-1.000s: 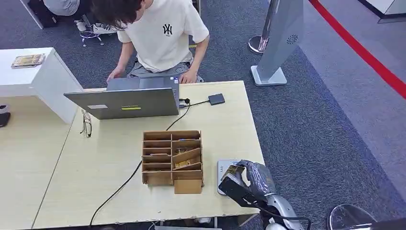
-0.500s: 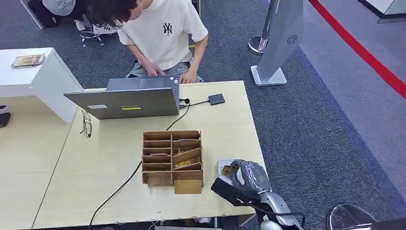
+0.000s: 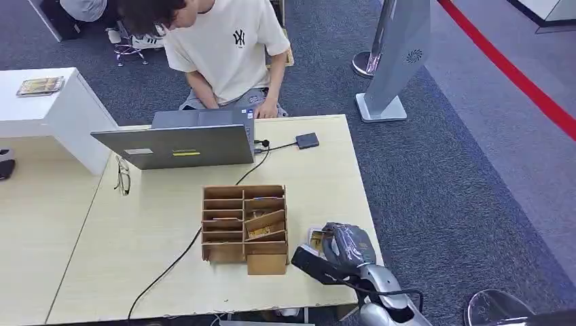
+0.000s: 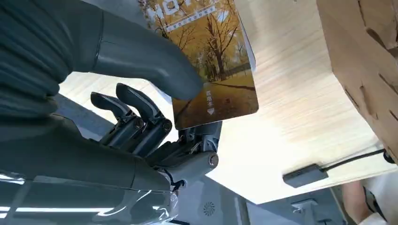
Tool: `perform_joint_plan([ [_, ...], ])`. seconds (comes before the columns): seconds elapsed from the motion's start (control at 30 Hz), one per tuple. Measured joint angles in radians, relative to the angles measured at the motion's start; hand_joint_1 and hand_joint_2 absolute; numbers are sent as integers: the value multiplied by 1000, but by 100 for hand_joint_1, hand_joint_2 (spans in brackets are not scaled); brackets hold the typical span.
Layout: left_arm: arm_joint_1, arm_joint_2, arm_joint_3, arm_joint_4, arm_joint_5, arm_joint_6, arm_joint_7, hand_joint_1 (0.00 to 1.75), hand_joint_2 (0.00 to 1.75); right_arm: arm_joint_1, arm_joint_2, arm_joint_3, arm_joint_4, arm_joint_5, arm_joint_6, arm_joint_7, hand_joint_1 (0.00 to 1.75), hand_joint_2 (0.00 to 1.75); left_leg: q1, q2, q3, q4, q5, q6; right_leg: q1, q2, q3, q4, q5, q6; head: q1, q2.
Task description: Pass the card to the sensor for recognition and then transmit it.
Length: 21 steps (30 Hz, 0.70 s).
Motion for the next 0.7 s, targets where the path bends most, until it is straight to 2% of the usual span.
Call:
perform_joint_plan([
  [0.7,0,0,2,-1,-15,-4,2,0,0,-27,19,8,45,31,12,10,175,175,0,0,1,0,0,0,0,0,1,0,0,0,0,0],
])
